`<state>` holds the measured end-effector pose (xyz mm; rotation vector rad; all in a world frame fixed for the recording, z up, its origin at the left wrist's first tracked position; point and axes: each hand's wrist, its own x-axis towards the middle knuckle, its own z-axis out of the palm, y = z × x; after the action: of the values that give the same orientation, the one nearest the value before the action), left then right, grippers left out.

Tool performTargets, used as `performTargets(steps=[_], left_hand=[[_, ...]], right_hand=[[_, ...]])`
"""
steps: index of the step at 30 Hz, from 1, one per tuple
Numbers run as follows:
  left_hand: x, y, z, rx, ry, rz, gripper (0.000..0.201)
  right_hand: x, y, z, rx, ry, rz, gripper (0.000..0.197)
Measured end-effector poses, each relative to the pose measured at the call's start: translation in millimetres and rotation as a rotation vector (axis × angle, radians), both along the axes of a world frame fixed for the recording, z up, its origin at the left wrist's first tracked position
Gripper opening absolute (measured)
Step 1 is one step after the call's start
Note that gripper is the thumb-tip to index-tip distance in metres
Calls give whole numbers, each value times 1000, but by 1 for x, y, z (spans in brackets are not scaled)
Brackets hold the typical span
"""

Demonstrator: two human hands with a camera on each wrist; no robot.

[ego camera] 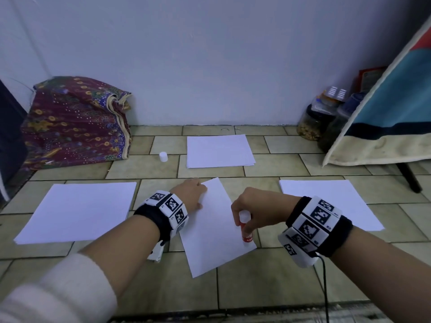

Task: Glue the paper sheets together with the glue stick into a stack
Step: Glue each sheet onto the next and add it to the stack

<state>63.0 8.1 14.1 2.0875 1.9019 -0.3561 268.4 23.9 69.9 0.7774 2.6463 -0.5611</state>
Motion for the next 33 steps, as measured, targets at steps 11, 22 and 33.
performTargets(steps=[11, 22, 33], left_hand=[[-32, -25, -15, 130, -49, 15, 54], [-57, -36, -38, 15, 41, 90, 140], [-55, -36, -46, -151, -63, 116, 162]], right_hand=[[42, 72, 0, -605, 1206, -1032, 10], [-32, 71, -32, -1119, 1291, -1087, 20], [-134, 73, -42, -159, 667, -739, 21]])
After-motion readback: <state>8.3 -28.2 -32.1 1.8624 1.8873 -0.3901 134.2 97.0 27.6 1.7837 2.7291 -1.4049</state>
